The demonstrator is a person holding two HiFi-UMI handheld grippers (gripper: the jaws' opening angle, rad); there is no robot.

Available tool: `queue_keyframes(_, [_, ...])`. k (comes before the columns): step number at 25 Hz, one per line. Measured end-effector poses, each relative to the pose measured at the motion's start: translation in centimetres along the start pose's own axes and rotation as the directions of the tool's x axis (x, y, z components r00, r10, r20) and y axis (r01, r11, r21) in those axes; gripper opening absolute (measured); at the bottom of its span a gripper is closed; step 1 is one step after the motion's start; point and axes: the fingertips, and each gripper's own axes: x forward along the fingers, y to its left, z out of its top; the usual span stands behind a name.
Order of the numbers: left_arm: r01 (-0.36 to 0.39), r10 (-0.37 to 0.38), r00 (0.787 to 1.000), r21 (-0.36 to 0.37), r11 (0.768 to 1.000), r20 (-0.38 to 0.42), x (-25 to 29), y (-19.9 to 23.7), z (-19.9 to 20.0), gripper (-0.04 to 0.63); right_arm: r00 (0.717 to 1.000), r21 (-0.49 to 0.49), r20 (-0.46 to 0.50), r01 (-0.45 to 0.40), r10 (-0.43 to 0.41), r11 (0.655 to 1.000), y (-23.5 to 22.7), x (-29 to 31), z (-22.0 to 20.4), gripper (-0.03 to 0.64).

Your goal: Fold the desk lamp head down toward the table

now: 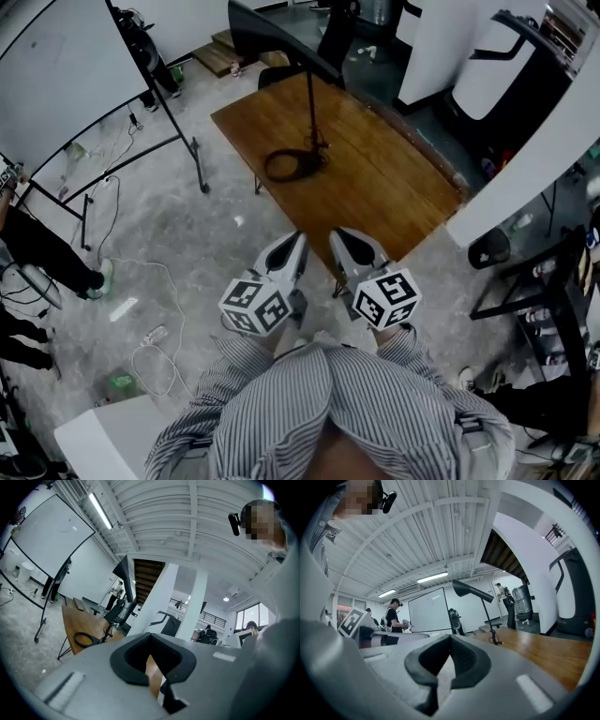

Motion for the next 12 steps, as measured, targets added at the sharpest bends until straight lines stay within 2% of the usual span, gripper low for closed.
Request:
queue_keyframes(5, [0.000, 0.000, 0.999, 0.011, 1.000, 0.050, 1.5, 0.3, 1.0, 0.003, 1.000, -0.026, 0.013, 0.011, -0.011, 1.000, -1.5, 0.8, 0.8, 0.000])
queue_keyframes(12, [-0.025, 0.025, 0.999, -0.006, 1.000, 0.033, 3.4, 2.0, 0.2, 0.003, 1.000, -0.014, -0.010, 0.013, -0.013, 1.000, -3.8, 2.5, 0.1, 0.000])
